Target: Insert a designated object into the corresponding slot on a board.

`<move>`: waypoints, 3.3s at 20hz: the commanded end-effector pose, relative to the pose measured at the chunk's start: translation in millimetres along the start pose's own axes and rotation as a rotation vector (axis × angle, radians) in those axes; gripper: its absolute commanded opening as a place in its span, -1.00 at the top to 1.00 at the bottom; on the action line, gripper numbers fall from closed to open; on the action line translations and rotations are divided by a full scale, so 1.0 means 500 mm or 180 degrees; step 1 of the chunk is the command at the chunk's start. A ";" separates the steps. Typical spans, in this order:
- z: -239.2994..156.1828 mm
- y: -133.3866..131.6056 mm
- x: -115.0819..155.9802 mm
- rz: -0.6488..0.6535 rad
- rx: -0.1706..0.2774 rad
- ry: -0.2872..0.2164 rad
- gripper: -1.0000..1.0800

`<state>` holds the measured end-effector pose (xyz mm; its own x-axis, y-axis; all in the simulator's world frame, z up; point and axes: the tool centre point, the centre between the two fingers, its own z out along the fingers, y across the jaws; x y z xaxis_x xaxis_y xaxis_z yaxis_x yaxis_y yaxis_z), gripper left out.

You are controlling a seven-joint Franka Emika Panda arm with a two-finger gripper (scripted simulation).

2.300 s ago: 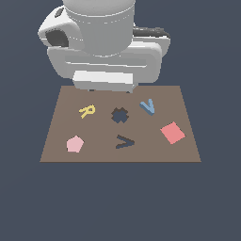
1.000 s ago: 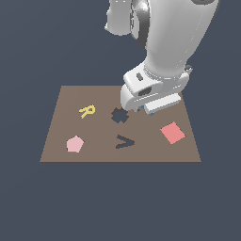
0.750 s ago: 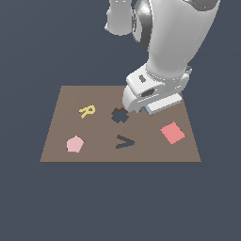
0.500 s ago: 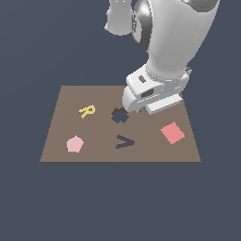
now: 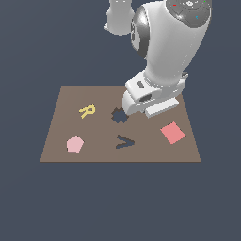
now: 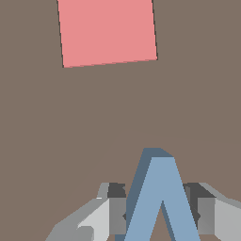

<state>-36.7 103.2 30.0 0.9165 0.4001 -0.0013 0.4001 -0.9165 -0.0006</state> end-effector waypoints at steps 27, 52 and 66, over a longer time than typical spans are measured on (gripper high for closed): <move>-0.004 0.053 0.003 -0.0555 -0.0004 0.0004 1.00; -0.018 0.236 0.109 -0.2848 -0.0006 0.0004 1.00; -0.021 0.262 0.159 -0.3445 -0.0005 0.0003 1.00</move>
<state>86.8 15.0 40.0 0.0879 0.9961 -0.0001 0.9961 -0.0879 0.0002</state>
